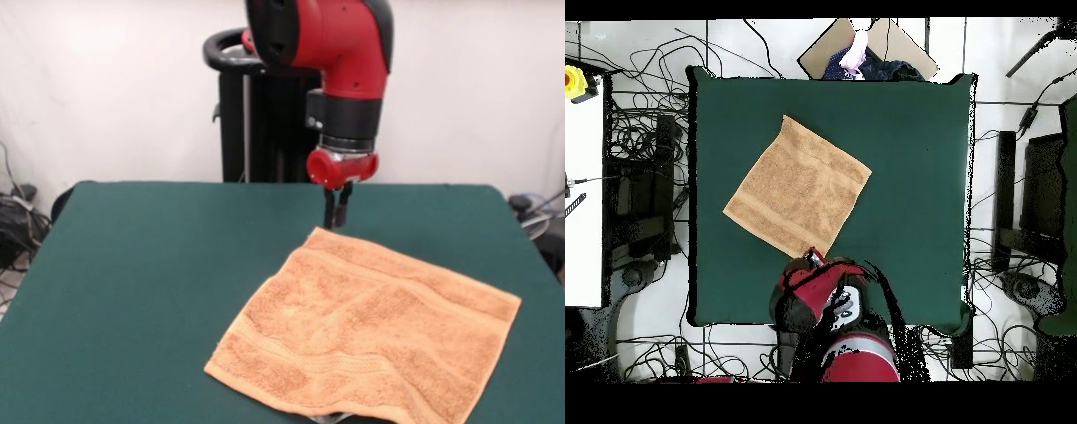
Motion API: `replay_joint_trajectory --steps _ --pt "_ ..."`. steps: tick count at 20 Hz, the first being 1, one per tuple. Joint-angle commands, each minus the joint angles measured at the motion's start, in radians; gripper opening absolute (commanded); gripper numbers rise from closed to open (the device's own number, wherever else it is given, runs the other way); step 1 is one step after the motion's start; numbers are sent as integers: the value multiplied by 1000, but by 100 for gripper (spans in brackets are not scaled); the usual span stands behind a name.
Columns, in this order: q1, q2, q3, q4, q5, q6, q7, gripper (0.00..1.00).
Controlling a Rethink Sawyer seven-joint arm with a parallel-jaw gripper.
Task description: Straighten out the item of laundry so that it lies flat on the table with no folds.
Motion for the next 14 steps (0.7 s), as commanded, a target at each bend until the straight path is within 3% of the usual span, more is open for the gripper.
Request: replay_joint_trajectory --steps 1,14 --pt "42 28 -45 -86 73 -56 182 100" --pt "85 63 -103 -100 128 -115 170 100"
